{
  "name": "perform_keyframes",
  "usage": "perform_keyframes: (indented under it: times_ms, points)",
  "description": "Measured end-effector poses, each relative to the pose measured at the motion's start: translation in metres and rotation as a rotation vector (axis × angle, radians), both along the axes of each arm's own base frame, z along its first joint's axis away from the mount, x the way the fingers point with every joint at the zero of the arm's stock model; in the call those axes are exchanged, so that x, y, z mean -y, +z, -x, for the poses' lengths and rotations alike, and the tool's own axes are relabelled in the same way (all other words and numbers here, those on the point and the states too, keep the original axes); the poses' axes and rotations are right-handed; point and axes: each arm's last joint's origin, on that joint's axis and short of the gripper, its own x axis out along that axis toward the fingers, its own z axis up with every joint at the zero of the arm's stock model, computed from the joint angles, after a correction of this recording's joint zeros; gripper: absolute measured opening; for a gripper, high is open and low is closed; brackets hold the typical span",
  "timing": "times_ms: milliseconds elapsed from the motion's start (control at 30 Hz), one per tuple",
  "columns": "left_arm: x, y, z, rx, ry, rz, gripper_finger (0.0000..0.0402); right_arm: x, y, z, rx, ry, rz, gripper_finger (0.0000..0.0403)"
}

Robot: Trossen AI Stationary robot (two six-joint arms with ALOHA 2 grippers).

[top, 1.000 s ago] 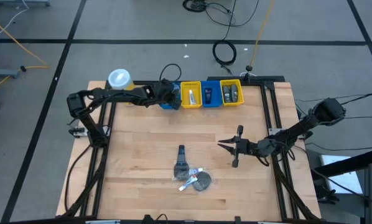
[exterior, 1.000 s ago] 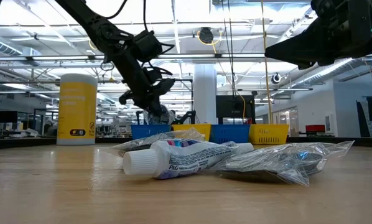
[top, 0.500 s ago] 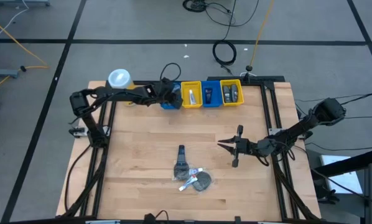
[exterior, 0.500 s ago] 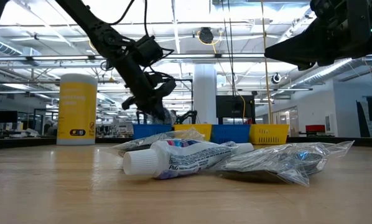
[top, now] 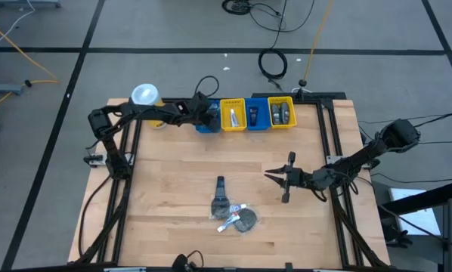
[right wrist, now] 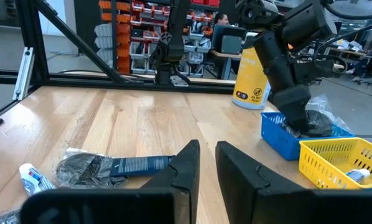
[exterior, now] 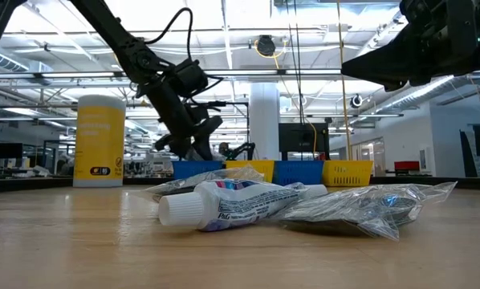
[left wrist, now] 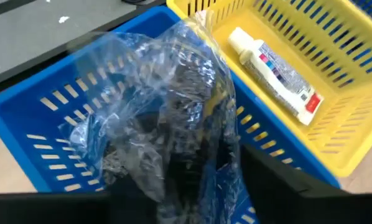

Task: Pick & Place Travel size toiletries
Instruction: Put the black comb into the left blue bin, then put the blue shave cream into the left blue bin

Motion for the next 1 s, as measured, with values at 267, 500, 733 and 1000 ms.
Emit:
perform_keyframes:
  times_ms: [267,500,733,1000]
  points:
    - [0.003,0.019,0.011,-0.033,-0.020,-0.030,0.0304,0.000,0.000,0.000,0.000,0.000,0.001,0.0043]
    - [0.030,0.055,0.012,-0.034,-0.013,-0.165,0.0336,0.000,-0.001,0.000,-0.005,-0.001,0.003,0.0043]
    - [0.075,0.078,0.002,-0.044,-0.091,-0.333,0.0323,0.000,-0.001,0.000,-0.008,-0.001,0.004,0.0043]
    - [0.133,0.080,-0.013,-0.043,-0.315,-0.388,0.0295,0.000,-0.001,0.000,-0.015,-0.001,0.009,0.0043]
